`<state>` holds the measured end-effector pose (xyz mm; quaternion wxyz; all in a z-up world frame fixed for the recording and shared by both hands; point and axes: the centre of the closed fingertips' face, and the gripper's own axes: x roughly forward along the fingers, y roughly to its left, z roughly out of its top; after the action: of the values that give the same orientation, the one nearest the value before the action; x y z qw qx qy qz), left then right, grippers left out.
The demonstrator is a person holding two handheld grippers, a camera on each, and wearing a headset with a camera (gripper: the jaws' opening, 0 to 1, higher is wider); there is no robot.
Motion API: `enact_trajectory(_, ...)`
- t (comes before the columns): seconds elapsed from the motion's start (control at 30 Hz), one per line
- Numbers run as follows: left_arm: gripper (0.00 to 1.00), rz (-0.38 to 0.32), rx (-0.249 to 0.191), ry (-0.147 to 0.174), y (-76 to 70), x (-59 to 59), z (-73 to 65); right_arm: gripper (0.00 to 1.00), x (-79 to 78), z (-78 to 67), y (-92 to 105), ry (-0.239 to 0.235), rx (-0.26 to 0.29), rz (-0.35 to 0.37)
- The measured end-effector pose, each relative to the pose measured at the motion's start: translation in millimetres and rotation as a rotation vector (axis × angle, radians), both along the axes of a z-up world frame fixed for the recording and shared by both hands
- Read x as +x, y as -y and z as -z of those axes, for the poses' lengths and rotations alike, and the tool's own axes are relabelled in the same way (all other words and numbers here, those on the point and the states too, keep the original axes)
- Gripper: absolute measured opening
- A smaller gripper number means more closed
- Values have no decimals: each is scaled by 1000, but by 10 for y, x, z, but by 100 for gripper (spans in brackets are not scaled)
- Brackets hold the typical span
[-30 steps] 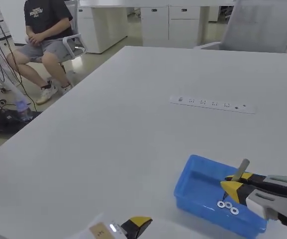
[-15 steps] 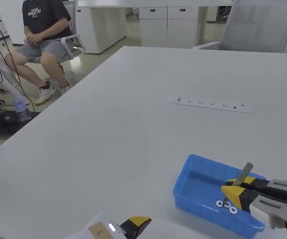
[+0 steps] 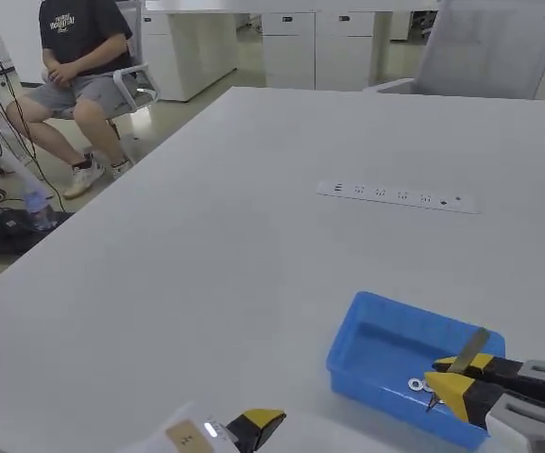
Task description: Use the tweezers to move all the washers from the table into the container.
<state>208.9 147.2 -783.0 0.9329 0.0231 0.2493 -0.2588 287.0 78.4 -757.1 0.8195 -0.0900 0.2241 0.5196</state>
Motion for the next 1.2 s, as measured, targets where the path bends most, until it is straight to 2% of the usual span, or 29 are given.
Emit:
enact_trajectory(0.37, 54, 0, -1, -1, 19, -5, -13, 4, -171, 128, 46, -45, 0, 5)
enact_trajectory(0.93, 53, 4, 2, -5, 1, -4, 10, 4, -344, 424, 127, -113, -45, 4)
enact_trajectory(1.2, 53, 4, 4, -5, 10, -3, 5, 4, -424, 509, 120, -138, -56, -6)
